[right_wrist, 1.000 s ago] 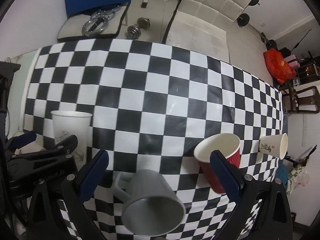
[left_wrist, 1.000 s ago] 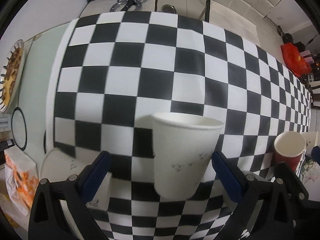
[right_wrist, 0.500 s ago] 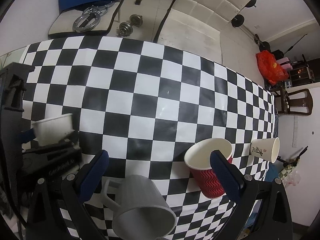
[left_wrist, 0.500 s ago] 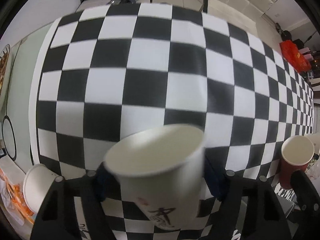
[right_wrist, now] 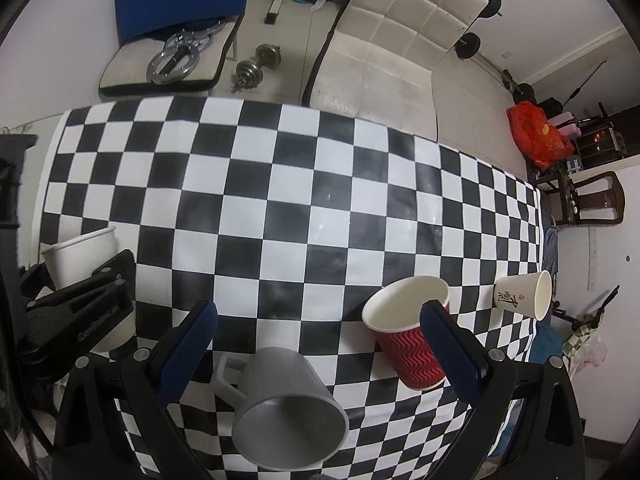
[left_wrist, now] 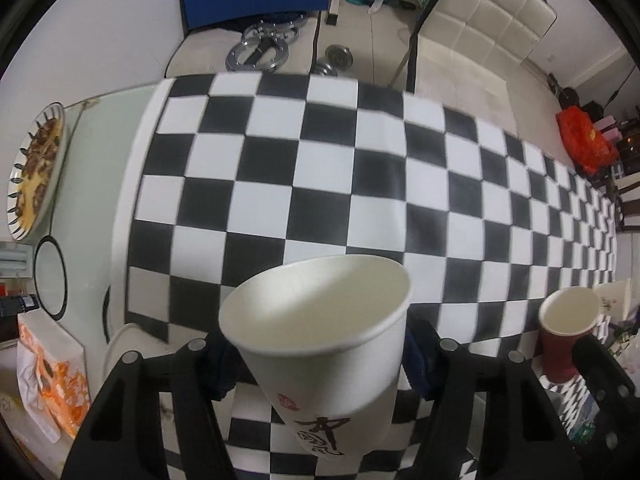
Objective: Flip cup upright
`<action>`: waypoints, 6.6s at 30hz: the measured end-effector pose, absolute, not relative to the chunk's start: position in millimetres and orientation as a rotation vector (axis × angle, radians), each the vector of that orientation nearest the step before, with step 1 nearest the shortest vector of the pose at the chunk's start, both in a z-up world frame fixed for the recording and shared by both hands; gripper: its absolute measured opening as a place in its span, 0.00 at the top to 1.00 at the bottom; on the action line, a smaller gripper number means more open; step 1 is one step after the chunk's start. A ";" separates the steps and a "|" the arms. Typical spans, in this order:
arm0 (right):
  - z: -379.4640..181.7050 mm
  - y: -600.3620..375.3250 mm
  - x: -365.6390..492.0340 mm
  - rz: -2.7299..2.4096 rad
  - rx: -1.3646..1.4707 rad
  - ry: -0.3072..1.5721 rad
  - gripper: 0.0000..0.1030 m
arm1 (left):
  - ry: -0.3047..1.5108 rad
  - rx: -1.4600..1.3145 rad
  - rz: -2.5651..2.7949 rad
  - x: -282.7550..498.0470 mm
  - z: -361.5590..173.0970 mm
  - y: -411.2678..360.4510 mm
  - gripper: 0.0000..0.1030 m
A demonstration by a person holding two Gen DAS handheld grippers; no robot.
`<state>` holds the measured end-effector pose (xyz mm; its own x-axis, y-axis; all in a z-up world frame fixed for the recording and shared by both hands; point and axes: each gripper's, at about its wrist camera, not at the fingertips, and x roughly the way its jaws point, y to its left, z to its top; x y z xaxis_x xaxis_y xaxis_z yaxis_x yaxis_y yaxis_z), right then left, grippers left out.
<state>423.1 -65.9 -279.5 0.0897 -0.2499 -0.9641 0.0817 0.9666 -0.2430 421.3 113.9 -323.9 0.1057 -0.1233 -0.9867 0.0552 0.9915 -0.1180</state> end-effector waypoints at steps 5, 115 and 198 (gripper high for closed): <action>-253.1 -71.0 411.5 -0.248 -0.111 1.424 0.01 | 1.417 -0.089 -0.145 423.0 -293.9 112.4 0.40; -353.3 -214.8 100.4 -0.110 0.187 1.591 0.01 | 1.401 0.107 0.079 82.5 -284.3 -11.4 0.12; -284.1 -238.3 38.1 -0.347 0.170 1.060 0.17 | 1.217 0.135 -0.067 69.4 -236.3 -32.9 0.10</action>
